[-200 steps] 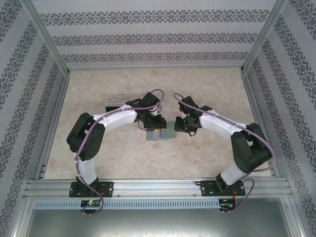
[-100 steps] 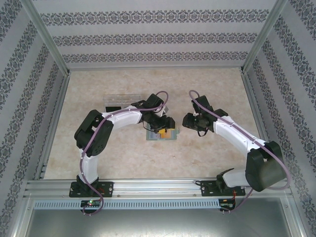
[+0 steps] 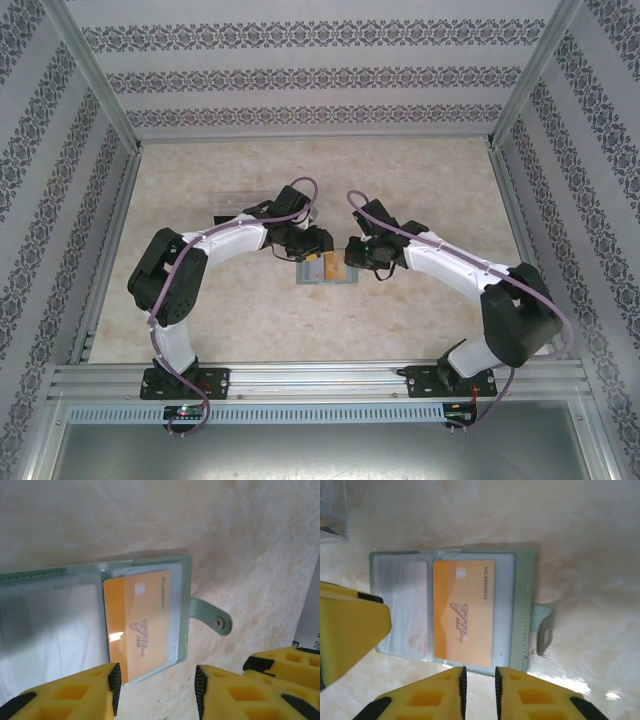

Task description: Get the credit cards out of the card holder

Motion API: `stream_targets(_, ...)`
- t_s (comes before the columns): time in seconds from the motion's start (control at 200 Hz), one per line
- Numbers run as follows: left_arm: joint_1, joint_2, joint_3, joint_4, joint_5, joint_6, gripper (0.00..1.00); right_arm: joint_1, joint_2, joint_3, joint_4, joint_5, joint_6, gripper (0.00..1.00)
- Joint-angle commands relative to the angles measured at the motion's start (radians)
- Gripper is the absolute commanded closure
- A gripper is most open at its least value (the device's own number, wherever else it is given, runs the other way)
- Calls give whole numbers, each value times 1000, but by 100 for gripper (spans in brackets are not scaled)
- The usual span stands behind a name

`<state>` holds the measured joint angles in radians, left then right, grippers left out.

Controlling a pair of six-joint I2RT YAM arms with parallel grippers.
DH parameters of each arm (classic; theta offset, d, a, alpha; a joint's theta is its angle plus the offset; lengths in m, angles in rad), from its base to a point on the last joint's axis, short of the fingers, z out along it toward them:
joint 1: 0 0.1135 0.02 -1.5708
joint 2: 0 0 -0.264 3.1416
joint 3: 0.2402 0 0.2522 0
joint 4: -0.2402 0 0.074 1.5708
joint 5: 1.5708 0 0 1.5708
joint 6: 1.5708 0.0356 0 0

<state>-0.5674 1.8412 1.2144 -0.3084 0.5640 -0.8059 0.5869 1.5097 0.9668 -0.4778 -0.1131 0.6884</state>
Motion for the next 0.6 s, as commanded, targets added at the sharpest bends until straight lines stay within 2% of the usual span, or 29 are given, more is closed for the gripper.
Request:
stream_targets(0.0, 1, 27, -13, 41, 23, -37, 60, 4, 42, 3, 51, -2, 61, 79)
stream_targets(0.175, 1, 72, 1, 66, 69, -56, 70, 5, 111, 20, 64, -13, 69, 82)
stream_targets(0.595, 1, 118, -6, 51, 45, -68, 69, -12, 225, 35, 73, -37, 61, 78)
